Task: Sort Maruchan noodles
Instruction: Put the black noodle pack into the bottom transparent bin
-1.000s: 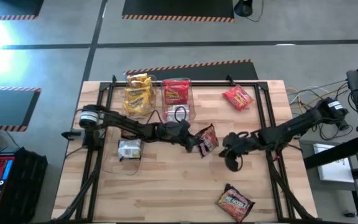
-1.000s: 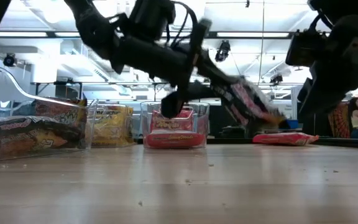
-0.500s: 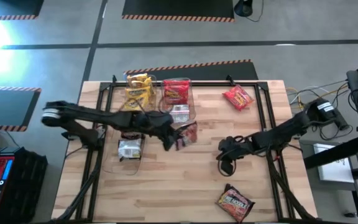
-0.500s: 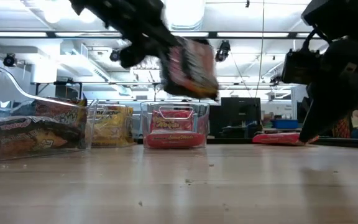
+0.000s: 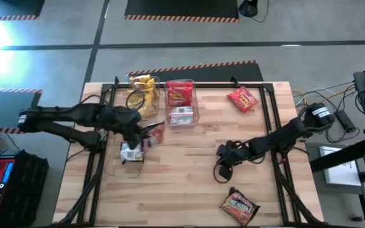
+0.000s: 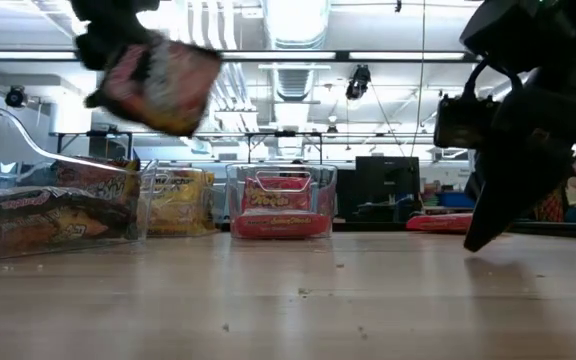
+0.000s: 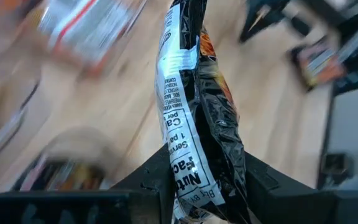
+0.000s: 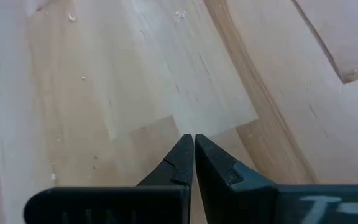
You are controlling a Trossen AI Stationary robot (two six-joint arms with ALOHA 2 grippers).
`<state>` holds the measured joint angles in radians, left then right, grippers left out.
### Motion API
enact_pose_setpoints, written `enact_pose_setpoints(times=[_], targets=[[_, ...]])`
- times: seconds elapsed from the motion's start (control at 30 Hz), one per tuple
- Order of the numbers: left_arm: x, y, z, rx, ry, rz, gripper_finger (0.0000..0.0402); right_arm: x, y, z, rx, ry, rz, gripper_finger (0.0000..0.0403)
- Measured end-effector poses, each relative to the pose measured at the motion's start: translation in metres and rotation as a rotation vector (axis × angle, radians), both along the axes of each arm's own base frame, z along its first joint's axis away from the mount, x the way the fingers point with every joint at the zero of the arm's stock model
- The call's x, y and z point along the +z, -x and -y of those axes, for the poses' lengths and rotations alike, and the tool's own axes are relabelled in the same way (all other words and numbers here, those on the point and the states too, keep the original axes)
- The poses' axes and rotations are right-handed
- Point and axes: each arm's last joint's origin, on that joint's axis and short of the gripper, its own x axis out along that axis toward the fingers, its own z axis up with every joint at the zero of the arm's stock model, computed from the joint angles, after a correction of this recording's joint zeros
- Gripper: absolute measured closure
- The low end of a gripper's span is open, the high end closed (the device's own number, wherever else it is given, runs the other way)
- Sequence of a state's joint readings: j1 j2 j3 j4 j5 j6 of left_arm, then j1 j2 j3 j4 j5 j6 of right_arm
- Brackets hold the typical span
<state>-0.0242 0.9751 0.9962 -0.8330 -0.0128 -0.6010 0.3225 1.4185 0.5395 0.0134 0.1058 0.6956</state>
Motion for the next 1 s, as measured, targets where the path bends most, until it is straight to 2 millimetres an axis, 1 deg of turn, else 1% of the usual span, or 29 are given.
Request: enact_pose_setpoints(times=[0.17, 0.27, 0.37, 0.53, 0.63, 0.73, 0.9, 1.0], targets=[[-0.01, 0.021, -0.001, 0.031, 0.018, -0.207, 0.0306, -0.005, -0.005, -0.001, -0.004, 0.011, -0.017, 0.0394], [-0.012, 0.032, -0.001, 0.032, 0.013, -0.317, 0.0306, -0.006, -0.005, -0.002, -0.004, 0.013, -0.02, 0.0394], [-0.004, 0.038, -0.001, 0.025, 0.004, -0.372, 0.0306, -0.006, -0.005, -0.002, -0.004, 0.012, -0.02, 0.0394], [0.019, 0.043, -0.001, 0.011, -0.008, -0.348, 0.0306, -0.004, -0.005, -0.001, -0.01, 0.019, -0.01, 0.0394], [0.018, 0.047, -0.001, 0.014, -0.01, -0.463, 0.0306, -0.004, -0.004, -0.001, -0.013, 0.023, -0.009, 0.0394], [0.014, 0.043, -0.001, -0.004, -0.019, -0.542, 0.0306, -0.005, -0.005, -0.001, -0.016, 0.028, -0.01, 0.0394], [0.0, 0.029, 0.001, -0.136, -0.025, -0.622, 0.0306, -0.004, -0.004, -0.001, -0.001, 0.033, -0.013, 0.0394], [-0.007, 0.021, 0.001, -0.188, -0.047, -0.666, 0.0306, -0.003, -0.003, -0.001, 0.009, 0.011, -0.016, 0.0394]])
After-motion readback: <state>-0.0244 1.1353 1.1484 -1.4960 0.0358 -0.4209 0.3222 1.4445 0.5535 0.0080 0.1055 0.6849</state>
